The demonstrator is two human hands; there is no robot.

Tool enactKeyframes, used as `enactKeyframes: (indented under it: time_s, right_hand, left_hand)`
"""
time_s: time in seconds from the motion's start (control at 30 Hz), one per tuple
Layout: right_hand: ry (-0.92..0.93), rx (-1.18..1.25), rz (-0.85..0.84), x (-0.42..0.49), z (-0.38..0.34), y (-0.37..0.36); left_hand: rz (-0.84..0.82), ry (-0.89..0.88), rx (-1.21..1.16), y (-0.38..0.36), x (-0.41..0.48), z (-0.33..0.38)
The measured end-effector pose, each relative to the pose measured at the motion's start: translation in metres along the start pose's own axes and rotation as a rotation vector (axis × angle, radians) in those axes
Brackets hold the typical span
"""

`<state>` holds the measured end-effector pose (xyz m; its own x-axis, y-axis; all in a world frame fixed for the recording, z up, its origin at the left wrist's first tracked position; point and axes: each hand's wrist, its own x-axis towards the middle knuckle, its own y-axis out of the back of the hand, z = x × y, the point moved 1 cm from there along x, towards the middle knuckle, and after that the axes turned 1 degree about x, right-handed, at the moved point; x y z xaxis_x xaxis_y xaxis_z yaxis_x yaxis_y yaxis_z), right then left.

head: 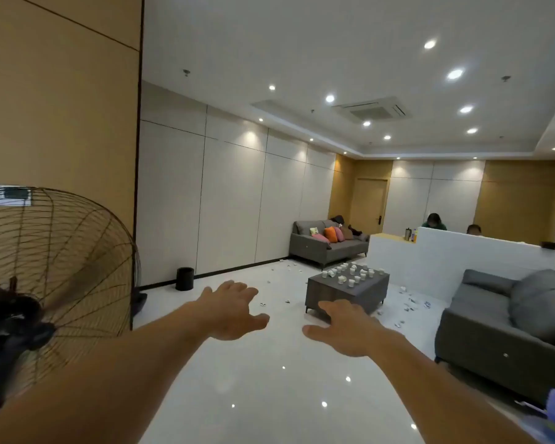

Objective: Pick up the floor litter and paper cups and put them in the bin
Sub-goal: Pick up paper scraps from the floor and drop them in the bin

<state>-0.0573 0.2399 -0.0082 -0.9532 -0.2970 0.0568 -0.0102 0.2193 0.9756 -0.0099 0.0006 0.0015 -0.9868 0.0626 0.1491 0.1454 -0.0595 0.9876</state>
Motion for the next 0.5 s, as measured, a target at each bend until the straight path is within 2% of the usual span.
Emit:
enactKeyframes:
  time_s: [0.5]
  right_hand:
    - [-0.067,-0.043,0.001,0.253,0.024,-0.014]
  left_hand:
    - [-0.023,-0.018,0.007,-0.046,0.251,-0.088]
